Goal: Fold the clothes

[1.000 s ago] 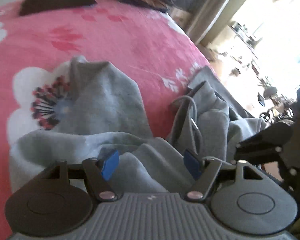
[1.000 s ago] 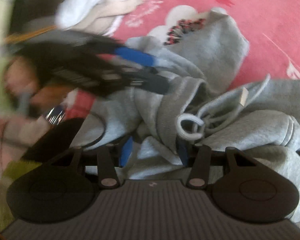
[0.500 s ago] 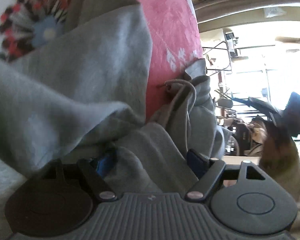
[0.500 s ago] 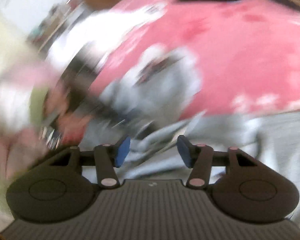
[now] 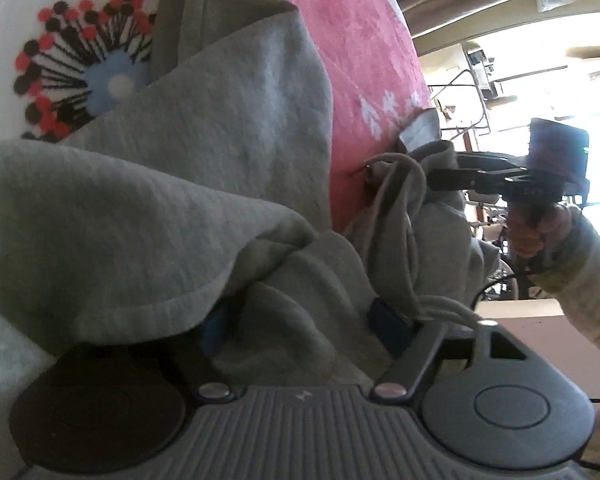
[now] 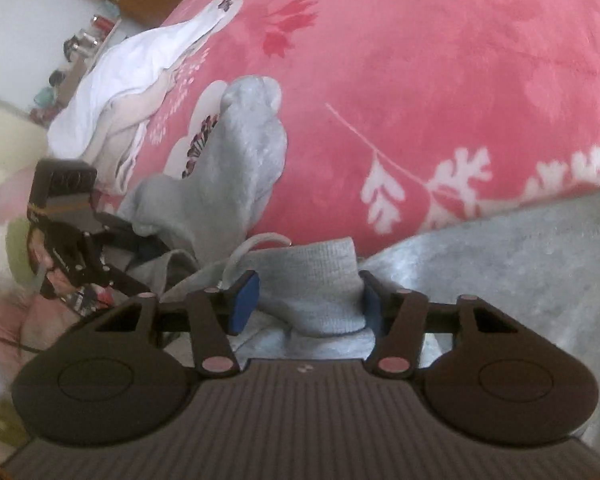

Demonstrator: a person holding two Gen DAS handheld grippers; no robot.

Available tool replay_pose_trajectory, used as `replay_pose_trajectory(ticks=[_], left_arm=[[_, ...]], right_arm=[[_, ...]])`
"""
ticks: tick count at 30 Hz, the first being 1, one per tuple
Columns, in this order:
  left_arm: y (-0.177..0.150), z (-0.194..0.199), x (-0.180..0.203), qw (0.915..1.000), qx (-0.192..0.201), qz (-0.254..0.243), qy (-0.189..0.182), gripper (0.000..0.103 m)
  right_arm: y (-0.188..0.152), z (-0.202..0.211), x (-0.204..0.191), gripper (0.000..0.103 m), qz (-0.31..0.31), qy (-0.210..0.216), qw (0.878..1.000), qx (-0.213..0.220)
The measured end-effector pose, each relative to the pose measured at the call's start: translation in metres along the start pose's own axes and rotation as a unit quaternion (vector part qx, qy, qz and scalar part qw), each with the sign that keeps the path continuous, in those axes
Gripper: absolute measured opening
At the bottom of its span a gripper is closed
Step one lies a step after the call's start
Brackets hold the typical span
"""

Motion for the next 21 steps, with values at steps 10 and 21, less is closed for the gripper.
replay_pose_trajectory(ticks=[10, 21], left_arm=[[-0.024, 0.044, 0.029, 0.9938, 0.077, -0.005, 0.080, 0.022], [-0.043, 0.160, 0.083, 0.9402, 0.287, 0.035, 0.181, 0.013]], right_arm=[[-0.034, 0.034, -0.043, 0.015, 0.056, -0.041, 0.994, 0.085], [-0.051, 0.124, -0.087, 0.013, 0.027, -0.031, 0.971, 0.237]])
Point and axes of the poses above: each gripper's, at about its wrist camera, not at the fingertips, and z roughly against the way its jaws point, x to its right, y to its top, the point moved 3 cm from there along -z, roughly the way its jaws point, and after that the axes turned 12 degrees about -z, right-handed, at the moved point
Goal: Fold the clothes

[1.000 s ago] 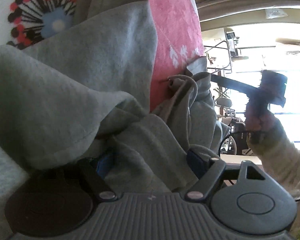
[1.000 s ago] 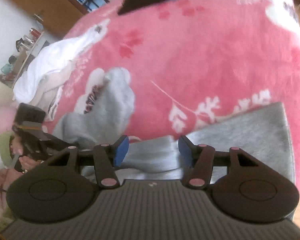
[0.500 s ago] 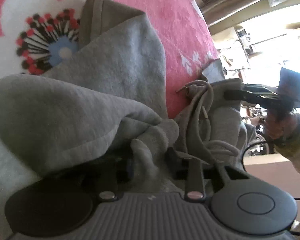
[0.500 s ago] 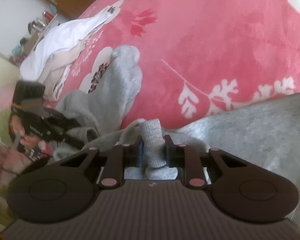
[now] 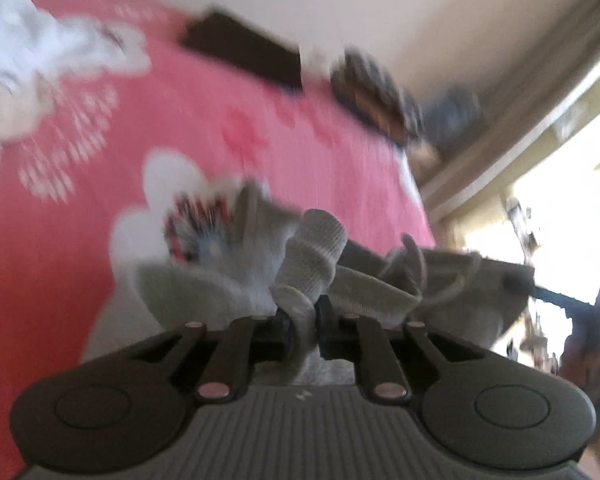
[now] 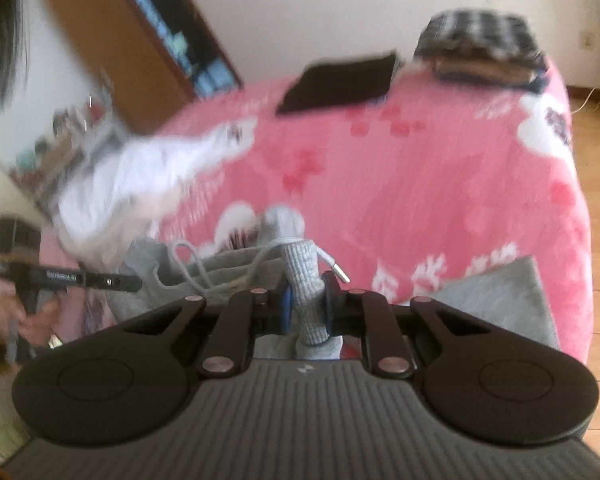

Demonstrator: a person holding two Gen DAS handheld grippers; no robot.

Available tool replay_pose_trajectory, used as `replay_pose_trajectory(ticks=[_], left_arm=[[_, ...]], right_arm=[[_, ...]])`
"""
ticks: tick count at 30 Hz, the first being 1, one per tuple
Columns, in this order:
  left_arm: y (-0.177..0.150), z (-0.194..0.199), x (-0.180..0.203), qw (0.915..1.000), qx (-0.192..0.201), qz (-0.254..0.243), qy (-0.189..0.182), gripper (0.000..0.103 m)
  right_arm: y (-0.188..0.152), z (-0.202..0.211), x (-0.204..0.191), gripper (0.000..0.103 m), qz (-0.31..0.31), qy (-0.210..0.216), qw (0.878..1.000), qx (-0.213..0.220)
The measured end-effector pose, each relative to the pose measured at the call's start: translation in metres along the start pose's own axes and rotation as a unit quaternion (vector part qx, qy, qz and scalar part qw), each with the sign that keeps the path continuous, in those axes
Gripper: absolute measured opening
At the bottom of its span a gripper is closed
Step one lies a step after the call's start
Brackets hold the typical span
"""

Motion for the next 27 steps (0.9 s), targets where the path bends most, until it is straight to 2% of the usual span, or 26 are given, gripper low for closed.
replay_pose_trajectory(ticks=[6, 9, 13, 18, 27], left_arm=[[0.035, -0.019, 0.015, 0.9976, 0.066, -0.002, 0.019, 0.013], [0.052, -0.030, 0.019, 0.9963, 0.082, -0.002, 0.024, 0.013], [0.086, -0.057, 0.021, 0.9936, 0.095, -0.024, 0.056, 0.013], [0.148, -0.112, 0.016, 0.9906, 0.099, -0.040, 0.086, 0.013], [0.270, -0.213, 0.013, 0.9795, 0.088, -0.109, 0.144, 0.012]], right_arm=[[0.034, 0.016, -0.002, 0.013, -0.037, 0.025, 0.996, 0.071], [0.050, 0.012, -0.001, 0.013, -0.039, 0.004, 0.994, 0.100], [0.078, -0.002, 0.007, 0.013, -0.045, -0.011, 0.991, 0.126], [0.134, -0.044, 0.020, 0.013, -0.024, -0.022, 0.988, 0.153], [0.257, -0.136, 0.070, 0.013, -0.062, -0.053, 0.982, 0.173]])
Point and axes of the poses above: each gripper's, at about its wrist camera, not at the fingertips, and z roughly against the way its jaws point, x to its right, y to its top, the point moved 3 cm from there along -z, roughly the way its jaws point, and after that the axes turned 12 degrees about -z, right-handed, at the moved point
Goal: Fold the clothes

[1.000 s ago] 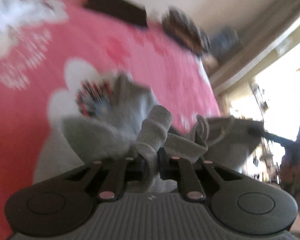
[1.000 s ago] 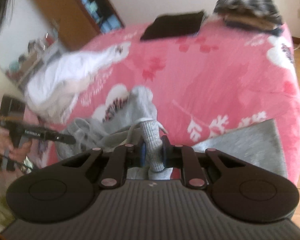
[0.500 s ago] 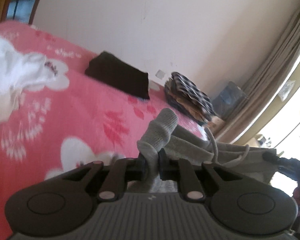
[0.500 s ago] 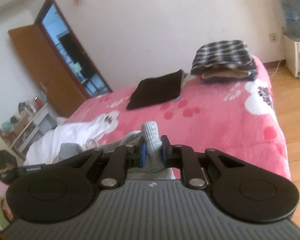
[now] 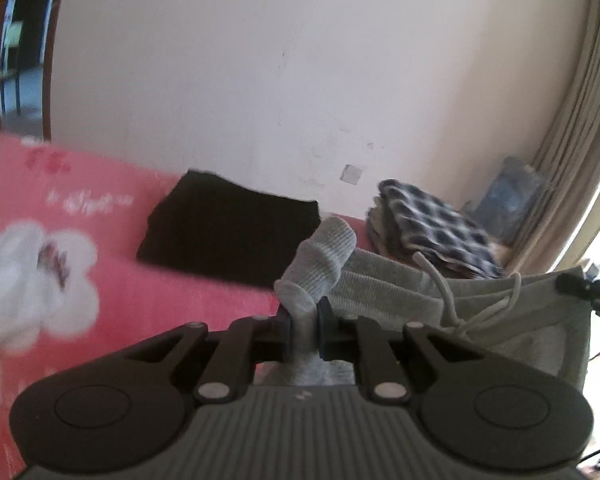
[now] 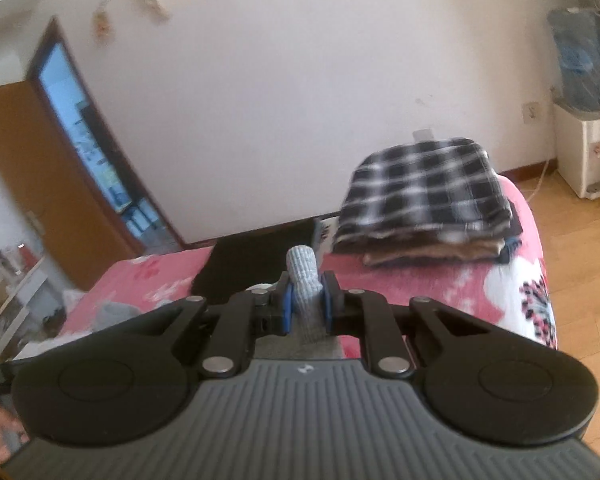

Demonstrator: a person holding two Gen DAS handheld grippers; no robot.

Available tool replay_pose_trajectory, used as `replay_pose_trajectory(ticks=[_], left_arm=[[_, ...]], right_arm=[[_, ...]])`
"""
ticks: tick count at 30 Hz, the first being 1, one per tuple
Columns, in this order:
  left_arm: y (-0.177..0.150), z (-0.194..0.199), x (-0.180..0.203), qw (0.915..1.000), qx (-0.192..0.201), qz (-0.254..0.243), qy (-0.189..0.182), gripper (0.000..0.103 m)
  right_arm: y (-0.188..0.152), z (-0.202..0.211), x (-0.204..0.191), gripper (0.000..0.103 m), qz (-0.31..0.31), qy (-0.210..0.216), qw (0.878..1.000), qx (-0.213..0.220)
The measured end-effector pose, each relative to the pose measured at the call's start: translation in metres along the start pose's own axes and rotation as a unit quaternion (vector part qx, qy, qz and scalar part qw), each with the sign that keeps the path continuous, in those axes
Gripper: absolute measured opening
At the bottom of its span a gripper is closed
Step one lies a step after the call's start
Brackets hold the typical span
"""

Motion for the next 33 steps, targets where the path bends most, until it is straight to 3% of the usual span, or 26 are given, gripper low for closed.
replay_pose_trajectory(ticks=[4, 8, 16, 18, 20, 23, 26, 28, 30, 33], left_arm=[[0.014, -0.053, 0.003, 0.9991, -0.026, -0.015, 0.029, 0.012], [0.002, -0.098, 0.006, 0.9958, -0.067, -0.024, 0.058, 0.013], [-0.019, -0.156, 0.010, 0.9879, -0.108, -0.059, 0.094, 0.016], [-0.030, -0.171, 0.008, 0.9838, -0.139, -0.052, 0.100, 0.032], [-0.035, -0.171, 0.005, 0.9823, -0.143, -0.051, 0.110, 0.048], [-0.036, -0.160, -0.006, 0.9855, -0.130, -0.025, 0.106, 0.059], [-0.037, -0.139, -0.022, 0.9892, -0.126, 0.006, 0.075, 0.062], [-0.040, -0.129, -0.027, 0.9885, -0.138, -0.003, 0.061, 0.062], [-0.048, -0.125, -0.025, 0.9850, -0.159, -0.037, 0.057, 0.062], [-0.067, -0.119, -0.024, 0.9773, -0.190, -0.068, 0.064, 0.062]], right_arm=[[0.014, -0.066, 0.017, 0.013, -0.008, -0.036, 0.999, -0.010], [0.009, -0.119, 0.037, 0.012, -0.016, -0.070, 0.997, -0.036], [-0.012, -0.189, 0.067, 0.013, 0.003, -0.114, 0.991, -0.065], [-0.023, -0.205, 0.079, 0.014, 0.000, -0.130, 0.989, -0.075], [-0.030, -0.212, 0.089, 0.022, -0.001, -0.147, 0.985, -0.085], [-0.037, -0.211, 0.102, 0.038, -0.001, -0.172, 0.980, -0.096], [-0.028, -0.181, 0.091, 0.043, 0.011, -0.130, 0.990, -0.057], [-0.035, -0.176, 0.067, 0.045, 0.069, -0.084, 0.991, -0.072], [-0.049, -0.182, 0.037, 0.047, 0.148, -0.039, 0.982, -0.109], [-0.083, -0.205, -0.007, 0.047, 0.249, 0.013, 0.955, -0.162]])
Point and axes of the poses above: each gripper's, at about its wrist camera, not at the fingertips, and z roughly against the way its jaws point, x to its right, y to its top, the point moved 3 cm from there along -z, roughly the way its jaws point, and after that the axes turned 12 degrees about -z, right-handed, at the moved point
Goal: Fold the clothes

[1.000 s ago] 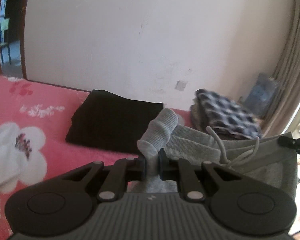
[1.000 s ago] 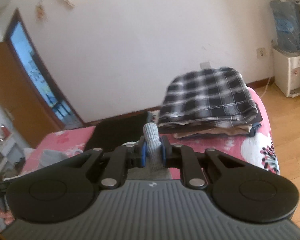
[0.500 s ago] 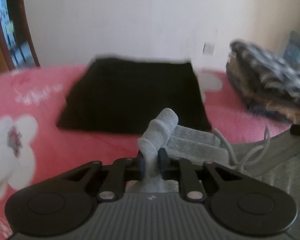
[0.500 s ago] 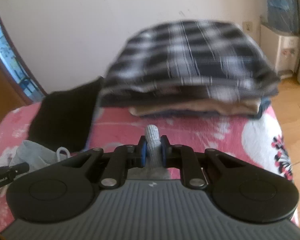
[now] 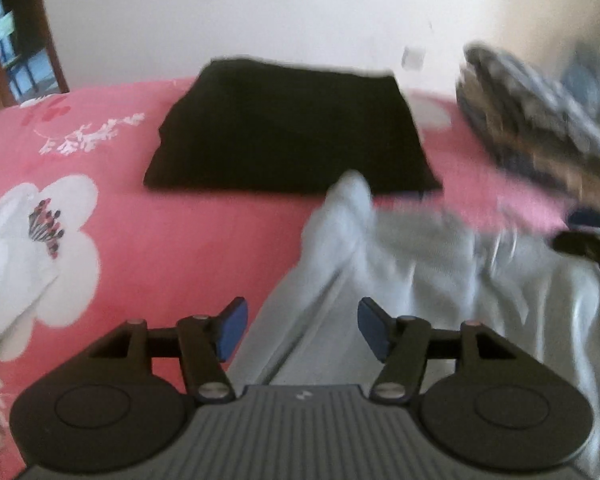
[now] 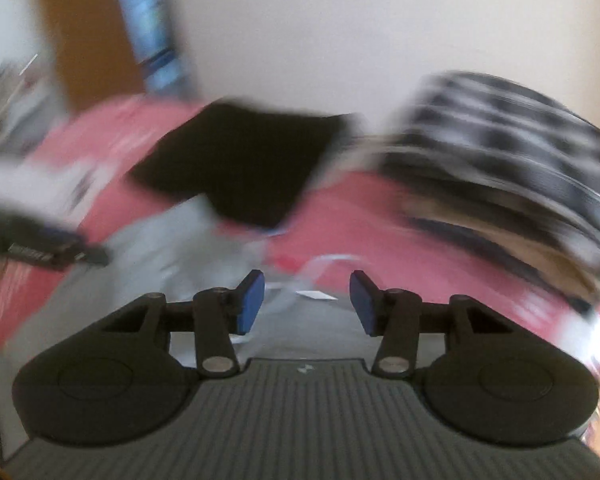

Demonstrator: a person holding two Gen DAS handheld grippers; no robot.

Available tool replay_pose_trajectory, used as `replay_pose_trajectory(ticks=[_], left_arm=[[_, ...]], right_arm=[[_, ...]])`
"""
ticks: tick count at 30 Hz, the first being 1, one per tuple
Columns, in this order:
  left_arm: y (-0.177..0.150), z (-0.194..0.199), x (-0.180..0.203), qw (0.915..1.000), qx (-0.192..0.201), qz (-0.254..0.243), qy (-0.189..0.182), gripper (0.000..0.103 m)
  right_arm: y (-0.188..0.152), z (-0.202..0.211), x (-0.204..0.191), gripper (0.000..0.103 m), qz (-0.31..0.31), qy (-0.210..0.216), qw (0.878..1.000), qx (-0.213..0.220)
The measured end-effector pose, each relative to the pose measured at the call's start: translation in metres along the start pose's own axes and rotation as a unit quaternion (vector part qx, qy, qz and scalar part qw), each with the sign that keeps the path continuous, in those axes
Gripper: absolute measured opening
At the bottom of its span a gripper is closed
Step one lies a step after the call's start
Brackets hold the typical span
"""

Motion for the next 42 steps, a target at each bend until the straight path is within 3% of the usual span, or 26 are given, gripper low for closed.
replay_pose_trajectory(ticks=[5, 10, 12, 14, 16, 18, 20, 23, 28, 30, 32, 35, 38, 42], left_arm=[[-0.028, -0.005, -0.004, 0.9992, -0.030, -0.017, 0.019, 0.062], [-0.042, -0.005, -0.005, 0.9990, -0.036, -0.021, 0.018, 0.062], [-0.042, -0.006, -0.006, 0.9987, -0.036, -0.027, 0.024, 0.062], [-0.043, -0.008, -0.006, 0.9985, -0.038, -0.029, 0.026, 0.061], [-0.044, -0.010, -0.005, 0.9982, -0.041, -0.031, 0.030, 0.057], [-0.044, -0.011, -0.004, 0.9983, -0.037, -0.032, 0.032, 0.040], [-0.041, -0.008, -0.004, 0.9983, -0.027, -0.029, 0.042, 0.034], [-0.035, -0.007, -0.008, 0.9983, -0.017, -0.015, 0.054, 0.030], [-0.035, -0.021, -0.005, 0.9964, -0.034, -0.020, 0.075, 0.036], [-0.035, -0.021, 0.001, 0.9952, -0.029, -0.035, 0.087, 0.036], [-0.035, -0.020, 0.002, 0.9949, -0.028, -0.038, 0.089, 0.036], [-0.035, -0.020, 0.000, 0.9953, -0.027, -0.036, 0.086, 0.040], [-0.036, -0.019, -0.004, 0.9955, -0.026, -0.033, 0.084, 0.045], [-0.037, -0.014, -0.006, 0.9956, -0.025, -0.029, 0.085, 0.049]], right_arm=[[0.000, -0.067, -0.062, 0.047, 0.133, 0.000, 0.990, -0.048], [0.006, -0.103, -0.067, 0.047, 0.155, -0.018, 0.984, -0.082], [0.007, -0.106, -0.071, 0.042, 0.157, -0.016, 0.982, -0.102], [0.007, -0.103, -0.077, 0.025, 0.172, -0.020, 0.979, -0.110], [0.002, -0.097, -0.084, 0.019, 0.197, -0.029, 0.974, -0.105], [0.001, -0.090, -0.090, 0.015, 0.213, -0.040, 0.972, -0.086], [0.003, -0.083, -0.094, 0.011, 0.221, -0.052, 0.972, -0.059], [0.015, -0.080, -0.096, 0.008, 0.207, -0.067, 0.976, -0.025], [0.022, -0.108, -0.087, 0.000, 0.193, -0.129, 0.972, -0.023], [0.020, -0.120, -0.075, 0.000, 0.159, -0.152, 0.975, -0.031], [0.022, -0.109, -0.063, 0.000, 0.104, -0.146, 0.984, -0.011], [0.028, -0.053, -0.040, 0.001, -0.002, -0.100, 0.994, 0.046], [0.020, 0.010, -0.009, 0.001, -0.077, -0.053, 0.994, 0.048], [-0.011, 0.048, 0.012, 0.001, -0.069, -0.044, 0.997, -0.003]])
Point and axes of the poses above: each gripper's, at about its wrist camera, not at the fingertips, and z roughly against the way its jaws point, x to its right, y to its top, the point moved 3 cm from there along -z, roughly the way its jaws point, and after that the axes turned 12 degrees about -z, right-handed, at the moved point
